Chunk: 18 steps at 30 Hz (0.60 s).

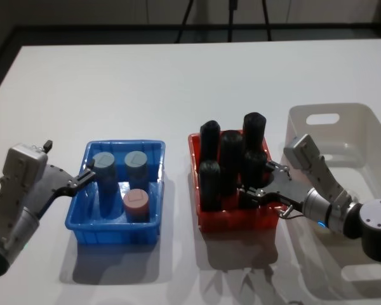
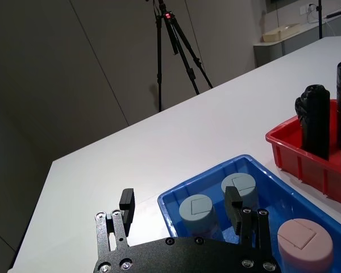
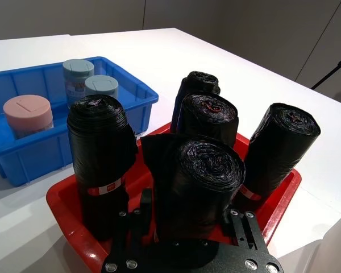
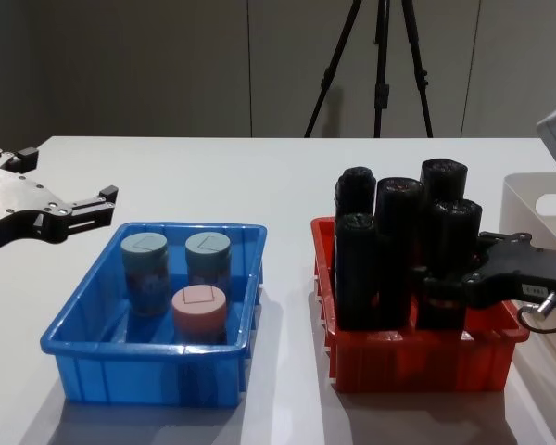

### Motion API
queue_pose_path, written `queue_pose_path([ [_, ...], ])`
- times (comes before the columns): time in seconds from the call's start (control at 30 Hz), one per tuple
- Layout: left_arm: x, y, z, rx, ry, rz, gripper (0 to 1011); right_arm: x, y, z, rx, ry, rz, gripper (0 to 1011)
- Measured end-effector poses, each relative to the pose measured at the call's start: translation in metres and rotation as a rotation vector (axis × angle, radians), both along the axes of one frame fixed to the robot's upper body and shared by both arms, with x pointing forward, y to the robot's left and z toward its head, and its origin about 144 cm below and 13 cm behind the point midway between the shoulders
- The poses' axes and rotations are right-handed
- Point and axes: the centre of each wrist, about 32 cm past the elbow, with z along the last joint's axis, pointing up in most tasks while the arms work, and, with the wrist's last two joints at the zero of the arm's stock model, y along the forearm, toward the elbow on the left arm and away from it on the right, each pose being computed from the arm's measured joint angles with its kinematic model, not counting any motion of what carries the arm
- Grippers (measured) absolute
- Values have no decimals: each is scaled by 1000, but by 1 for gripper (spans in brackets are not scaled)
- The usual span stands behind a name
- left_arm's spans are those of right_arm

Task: Pick the cotton swabs from the blue box and place them into the white box.

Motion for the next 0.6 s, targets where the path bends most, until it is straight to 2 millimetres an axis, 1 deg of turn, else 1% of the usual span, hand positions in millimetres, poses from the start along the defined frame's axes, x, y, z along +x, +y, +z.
queue_pose_path([
  [0.03, 0, 0, 0, 0, 0, 0, 1001, 0, 0, 0, 0, 0, 0, 690],
  [0.1, 0, 0, 0, 0, 0, 0, 1001, 0, 0, 0, 0, 0, 0, 652],
  [0.13, 0, 0, 0, 0, 0, 0, 1001, 0, 0, 0, 1, 0, 0, 594],
  [0.2, 0, 0, 0, 0, 0, 0, 1001, 0, 0, 0, 0, 0, 0, 553],
  [0.23, 0, 0, 0, 0, 0, 0, 1001, 0, 0, 0, 0, 0, 0, 504],
  [0.6, 0, 0, 0, 0, 0, 0, 1001, 0, 0, 0, 0, 0, 0, 451],
])
